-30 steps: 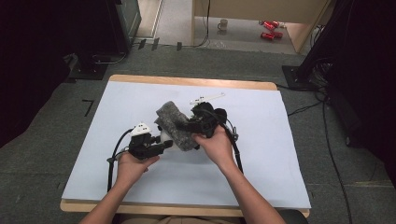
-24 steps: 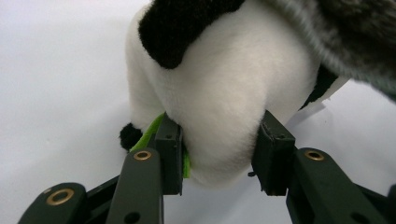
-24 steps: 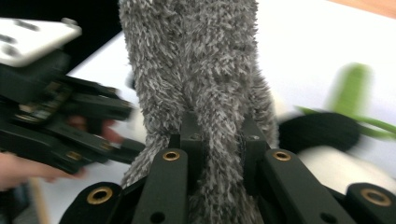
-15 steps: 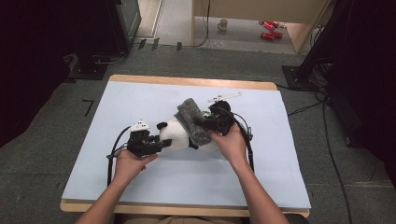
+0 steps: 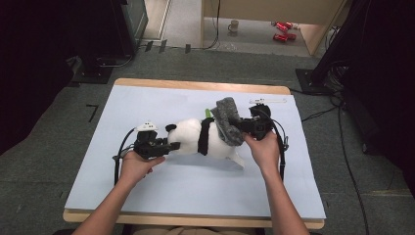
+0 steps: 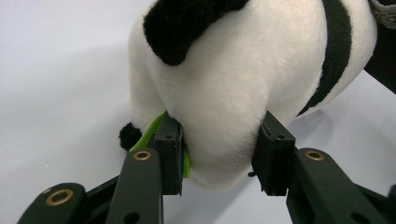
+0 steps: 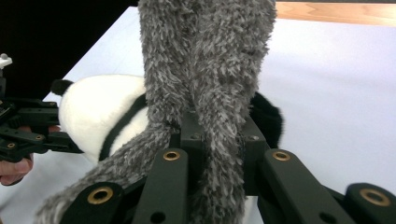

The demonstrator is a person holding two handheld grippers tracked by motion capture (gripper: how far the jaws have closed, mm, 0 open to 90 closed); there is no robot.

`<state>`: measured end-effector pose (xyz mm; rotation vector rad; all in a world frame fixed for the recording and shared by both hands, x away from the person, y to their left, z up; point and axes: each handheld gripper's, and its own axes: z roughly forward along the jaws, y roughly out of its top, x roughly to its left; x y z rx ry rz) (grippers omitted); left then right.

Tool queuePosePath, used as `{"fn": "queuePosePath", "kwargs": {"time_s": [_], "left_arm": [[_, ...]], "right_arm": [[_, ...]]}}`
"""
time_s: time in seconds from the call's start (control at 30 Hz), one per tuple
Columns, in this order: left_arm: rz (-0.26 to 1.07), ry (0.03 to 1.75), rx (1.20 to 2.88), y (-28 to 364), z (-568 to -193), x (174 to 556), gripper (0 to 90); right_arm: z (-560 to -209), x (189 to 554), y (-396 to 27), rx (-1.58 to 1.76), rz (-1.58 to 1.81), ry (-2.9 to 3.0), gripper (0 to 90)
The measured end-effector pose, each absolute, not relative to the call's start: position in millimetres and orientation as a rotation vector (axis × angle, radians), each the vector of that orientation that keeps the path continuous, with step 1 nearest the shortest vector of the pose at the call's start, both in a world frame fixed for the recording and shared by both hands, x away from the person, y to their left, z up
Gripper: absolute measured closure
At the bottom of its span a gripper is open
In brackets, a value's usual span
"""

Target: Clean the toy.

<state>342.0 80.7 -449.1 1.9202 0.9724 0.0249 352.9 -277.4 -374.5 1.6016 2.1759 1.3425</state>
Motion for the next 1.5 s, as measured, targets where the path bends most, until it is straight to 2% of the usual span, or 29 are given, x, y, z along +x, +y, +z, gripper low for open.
{"fn": "queuePosePath", "kwargs": {"time_s": [0.83, 1.1, 1.5], "left_arm": [[0.007, 0.97, 1.926, 83.9, -449.7, 344.9, 59.1], [0.008, 0.974, 1.929, 84.5, -450.2, 344.8, 59.0], [-0.055, 1.001, 1.947, 90.0, -440.3, 338.4, 61.6]], "right_arm": [[-385.6, 354.2, -313.7, 1.726, 1.313, 2.101, 78.3], [-368.0, 345.4, -333.6, 1.733, 1.317, 2.028, 78.5], [-337.2, 325.9, -285.5, 1.534, 1.457, 2.155, 78.2]]}}
